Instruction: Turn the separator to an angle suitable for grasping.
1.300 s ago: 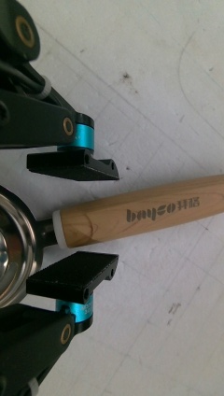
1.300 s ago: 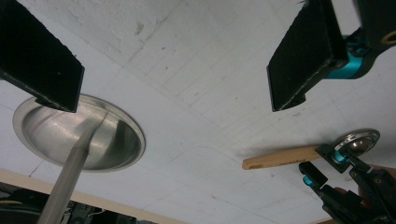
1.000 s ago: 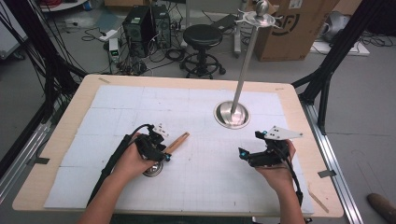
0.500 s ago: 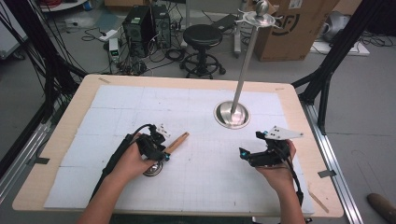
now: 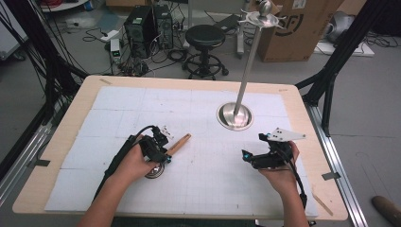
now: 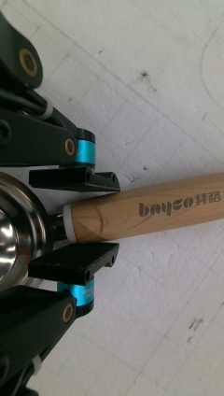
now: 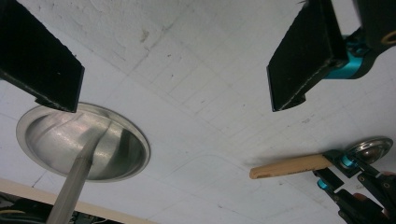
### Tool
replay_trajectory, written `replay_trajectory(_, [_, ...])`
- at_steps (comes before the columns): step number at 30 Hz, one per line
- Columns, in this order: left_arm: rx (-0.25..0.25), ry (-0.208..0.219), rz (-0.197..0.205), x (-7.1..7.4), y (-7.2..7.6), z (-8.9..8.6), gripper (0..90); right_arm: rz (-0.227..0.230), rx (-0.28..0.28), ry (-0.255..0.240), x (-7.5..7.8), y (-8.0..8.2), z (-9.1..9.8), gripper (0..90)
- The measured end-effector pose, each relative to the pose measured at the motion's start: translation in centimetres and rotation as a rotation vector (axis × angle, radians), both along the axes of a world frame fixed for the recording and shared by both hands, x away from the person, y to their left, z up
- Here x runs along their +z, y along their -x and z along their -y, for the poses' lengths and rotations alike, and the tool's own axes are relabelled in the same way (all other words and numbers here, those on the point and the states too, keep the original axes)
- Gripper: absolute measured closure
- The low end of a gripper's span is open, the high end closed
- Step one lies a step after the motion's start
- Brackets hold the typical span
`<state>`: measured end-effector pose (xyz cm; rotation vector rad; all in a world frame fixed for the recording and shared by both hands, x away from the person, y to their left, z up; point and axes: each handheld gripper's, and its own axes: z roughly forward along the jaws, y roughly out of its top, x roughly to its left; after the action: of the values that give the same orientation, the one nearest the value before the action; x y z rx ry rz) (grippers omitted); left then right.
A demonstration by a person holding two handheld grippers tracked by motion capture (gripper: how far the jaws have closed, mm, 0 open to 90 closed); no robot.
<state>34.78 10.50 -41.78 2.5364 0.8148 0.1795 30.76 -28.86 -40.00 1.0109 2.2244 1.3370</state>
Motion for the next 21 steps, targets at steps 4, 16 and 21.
replay_trajectory(4, [-0.004, -0.013, 0.004, 0.06, 0.1, 0.19, 66.6, -0.003, 0.0, 0.008, -0.07, -0.03, -0.06, 2.7])
replay_trajectory(16, [-0.021, -0.028, 0.013, 0.07, 0.19, 0.36, 67.8, -0.003, -0.003, 0.009, -0.08, -0.03, 0.06, 2.7])
replay_trajectory(21, [-0.021, -0.039, 0.022, 0.1, 0.35, 0.47, 68.3, -0.005, -0.007, 0.006, -0.08, 0.01, 0.16, 2.6])
